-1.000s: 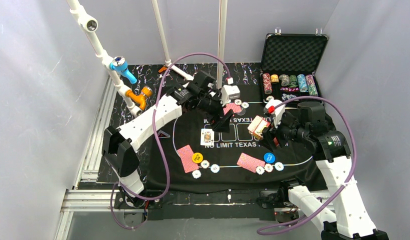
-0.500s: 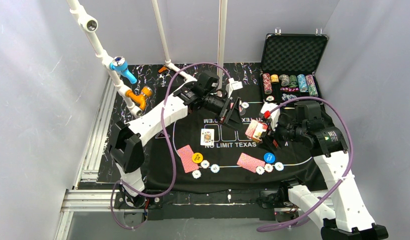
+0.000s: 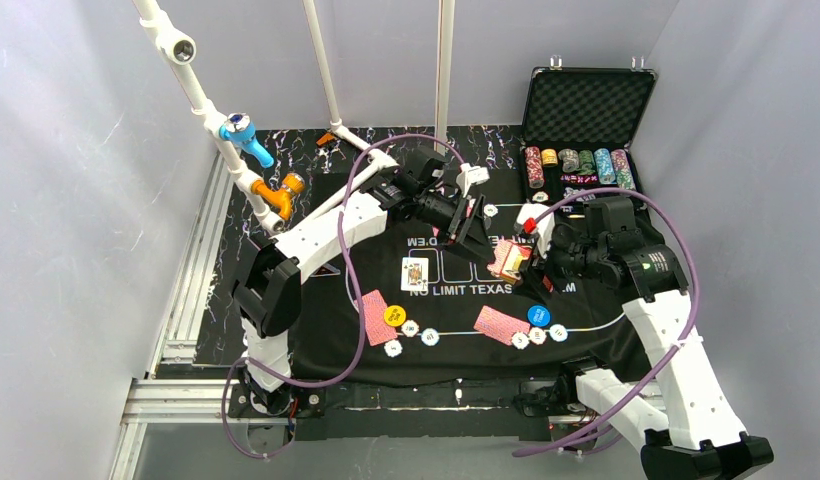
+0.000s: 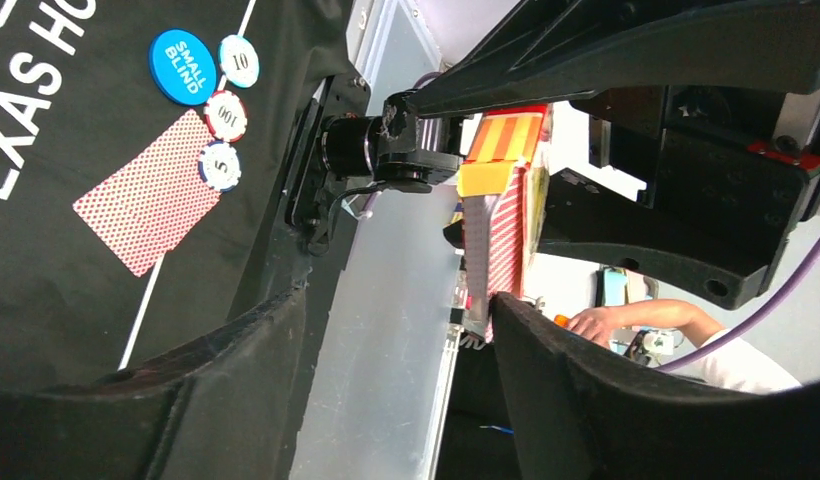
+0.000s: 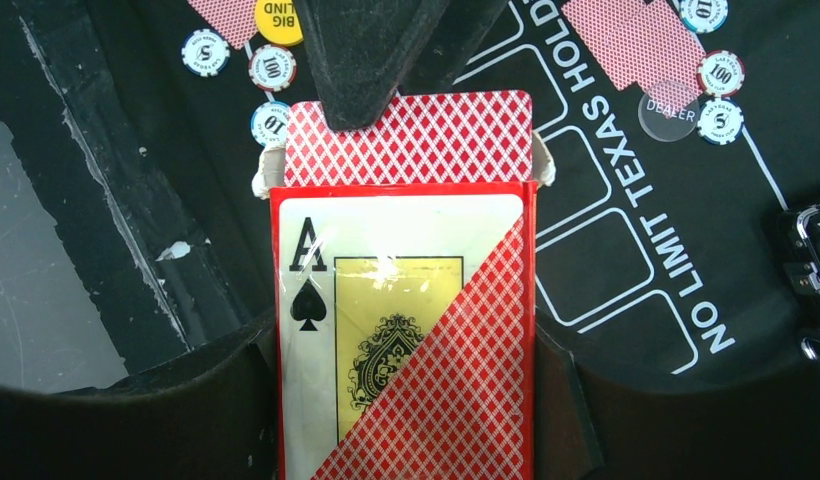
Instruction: Distribute texas hold em gaming equipment
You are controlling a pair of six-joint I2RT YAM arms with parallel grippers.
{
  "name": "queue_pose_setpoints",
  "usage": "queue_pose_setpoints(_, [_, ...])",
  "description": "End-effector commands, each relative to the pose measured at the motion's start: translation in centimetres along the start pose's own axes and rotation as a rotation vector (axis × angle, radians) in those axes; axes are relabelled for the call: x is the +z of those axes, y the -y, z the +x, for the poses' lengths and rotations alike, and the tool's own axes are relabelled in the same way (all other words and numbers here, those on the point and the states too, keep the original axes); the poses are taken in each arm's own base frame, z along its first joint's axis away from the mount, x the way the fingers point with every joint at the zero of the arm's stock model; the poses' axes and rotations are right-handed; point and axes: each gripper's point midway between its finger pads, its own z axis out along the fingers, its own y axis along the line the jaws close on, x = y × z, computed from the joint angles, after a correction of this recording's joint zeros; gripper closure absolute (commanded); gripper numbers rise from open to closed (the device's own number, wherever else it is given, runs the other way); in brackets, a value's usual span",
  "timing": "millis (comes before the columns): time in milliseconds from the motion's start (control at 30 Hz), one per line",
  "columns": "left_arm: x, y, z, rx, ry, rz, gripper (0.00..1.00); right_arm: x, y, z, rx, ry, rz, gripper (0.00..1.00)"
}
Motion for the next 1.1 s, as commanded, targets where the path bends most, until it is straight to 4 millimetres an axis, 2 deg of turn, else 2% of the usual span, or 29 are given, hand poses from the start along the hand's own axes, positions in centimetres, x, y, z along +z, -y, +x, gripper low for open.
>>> queue_pose_setpoints(0, [-1.1, -0.5, -0.2, -0.028, 0.017, -0.013, 0.43, -0.7, 0.3, -3.0, -0.09, 0.101, 0.01, 0.99])
queue_pose_setpoints(33, [-1.6, -0.6, -0.3, -0.059, 0.031, 0.004, 0.49, -0.7, 0.3, -2.9, -0.094, 0.097, 0.011, 0.99])
queue_pose_setpoints(100, [-2.8, -0.6, -0.9, -0.071, 0.071, 0.039, 0.56, -0.7, 0.1, -2.5, -0.095, 0.086, 0.008, 0.99])
queue_pose_setpoints(200, [-4.2, 0.7, -2.0, -0.006, 0.12, 0.083, 0.56, -0.5, 0.0, -1.9, -0.083, 0.072, 0.004, 0.99])
queue_pose_setpoints(267, [-4.9, 1.6, -2.4, 0.062, 0.141, 0.093, 0.5, -0.4, 0.0, -1.6, -0.077, 0.063, 0.004, 0.99])
queue_pose_setpoints(367, [-5.4, 2.4, -2.4, 0.104, 0.155, 0.098, 0.36, -0.2, 0.2, -1.6, -0.07, 0.063, 0.004, 0.99])
queue_pose_setpoints(500, [-5.4, 2.9, -2.7, 0.093, 0.178, 0.106, 0.27, 0.1, 0.5, -1.7, -0.067, 0.065, 0.004, 0.99])
queue_pose_setpoints(667, [-3.3, 3.3, -2.4, 0.087, 0.146, 0.094, 0.23, 0.3, 0.8, -2.5, -0.072, 0.094, 0.008, 0.99])
queue_pose_setpoints(833, [-1.4, 2.8, -1.0, 0.072, 0.089, 0.066, 0.32, 0.1, 1.0, -3.4, -0.081, 0.119, 0.019, 0.99])
queue_pose_setpoints(1067, [-2.9, 2.6, -0.9, 0.081, 0.108, 0.051, 0.64, -0.3, 0.6, -3.4, -0.087, 0.119, 0.022, 0.99])
